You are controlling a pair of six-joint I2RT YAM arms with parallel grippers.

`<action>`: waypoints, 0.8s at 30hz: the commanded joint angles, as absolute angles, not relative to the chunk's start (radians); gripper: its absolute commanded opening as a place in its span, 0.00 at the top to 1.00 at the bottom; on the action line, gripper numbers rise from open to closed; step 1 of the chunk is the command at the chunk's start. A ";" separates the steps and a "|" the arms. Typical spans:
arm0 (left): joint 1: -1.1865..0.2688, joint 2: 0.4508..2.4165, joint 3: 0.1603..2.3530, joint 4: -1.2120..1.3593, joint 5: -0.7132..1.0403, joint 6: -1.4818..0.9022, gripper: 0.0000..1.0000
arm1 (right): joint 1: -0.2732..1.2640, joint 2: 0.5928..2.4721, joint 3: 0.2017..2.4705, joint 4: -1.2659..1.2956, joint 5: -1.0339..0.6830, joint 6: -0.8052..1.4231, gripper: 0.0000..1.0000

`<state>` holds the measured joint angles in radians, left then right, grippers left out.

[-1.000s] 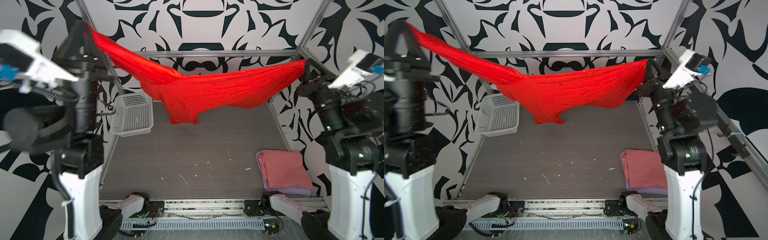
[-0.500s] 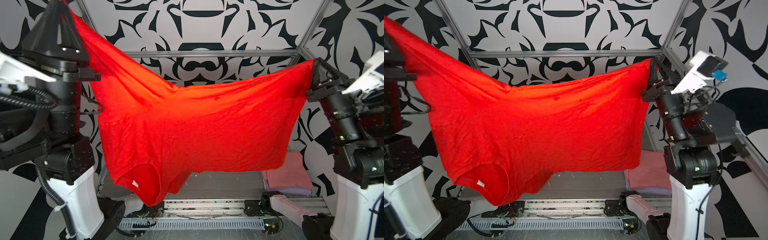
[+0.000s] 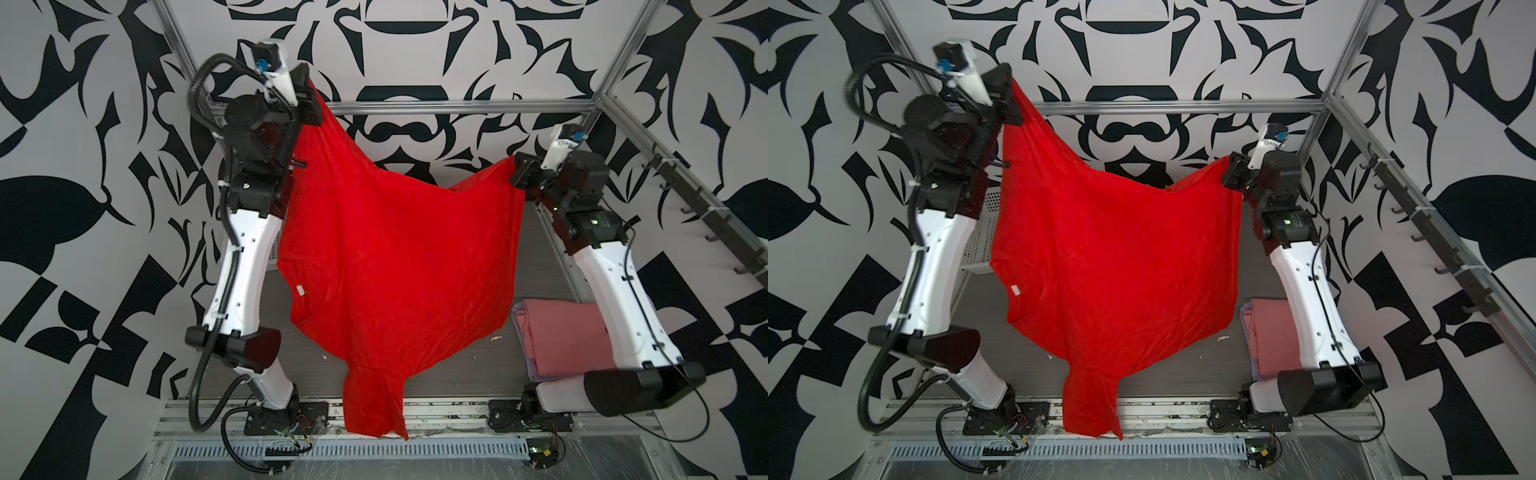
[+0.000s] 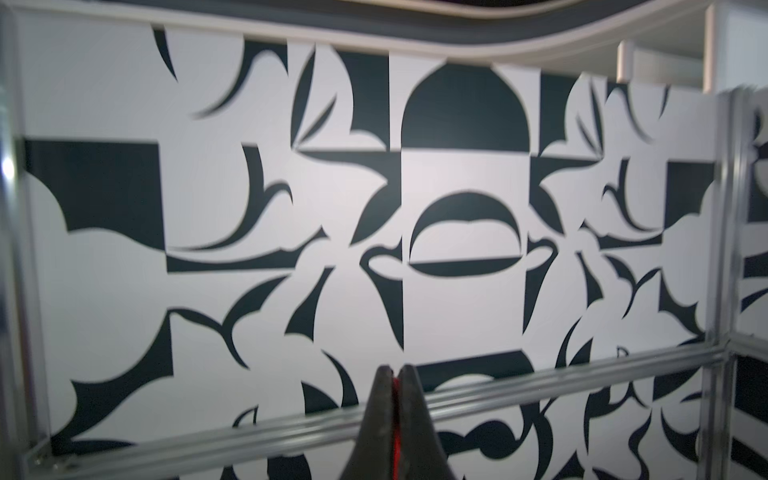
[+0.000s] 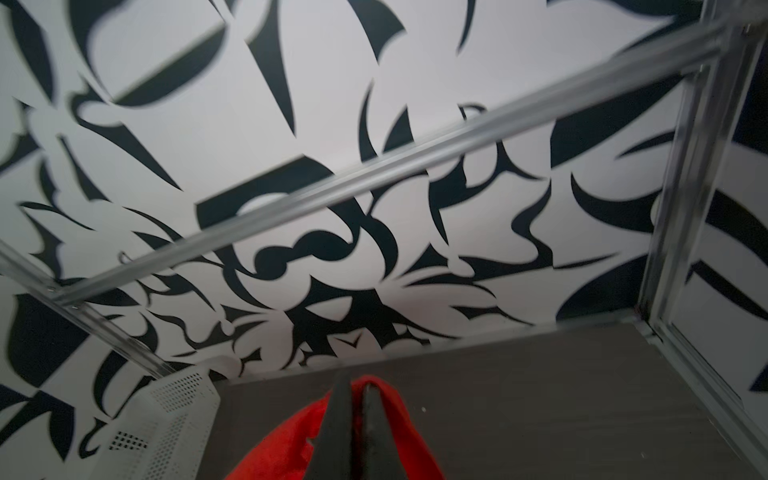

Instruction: Fold and stack the t-shirts

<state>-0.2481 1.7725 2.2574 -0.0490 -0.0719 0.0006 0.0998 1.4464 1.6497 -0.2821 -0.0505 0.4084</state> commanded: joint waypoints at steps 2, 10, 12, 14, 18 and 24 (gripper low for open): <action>-0.247 1.914 2.201 -0.067 -0.124 -0.054 1.00 | 0.099 1.533 1.621 -0.215 0.028 0.420 1.00; -0.248 2.148 2.094 -0.061 -0.097 -0.303 1.00 | 0.095 1.876 1.667 -0.145 -0.040 0.481 1.00; -0.247 2.188 2.104 -0.067 -0.102 -0.326 1.00 | 0.091 1.944 1.720 -0.156 -0.038 0.493 1.00; -0.248 2.221 2.124 -0.084 -0.107 -0.343 1.00 | 0.085 2.008 1.772 -0.177 -0.034 0.502 1.00; -0.248 2.272 2.191 -0.126 -0.142 -0.348 1.00 | 0.073 2.111 1.878 -0.229 -0.027 0.515 1.00; -0.248 2.250 2.207 -0.130 -0.180 -0.333 1.00 | 0.045 2.159 1.942 -0.258 -0.009 0.549 1.00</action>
<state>-0.2481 2.2807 2.1868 -0.1349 -0.1421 -0.3237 0.0608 2.2002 1.8854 -0.2615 -0.0292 0.5209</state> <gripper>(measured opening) 0.051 0.052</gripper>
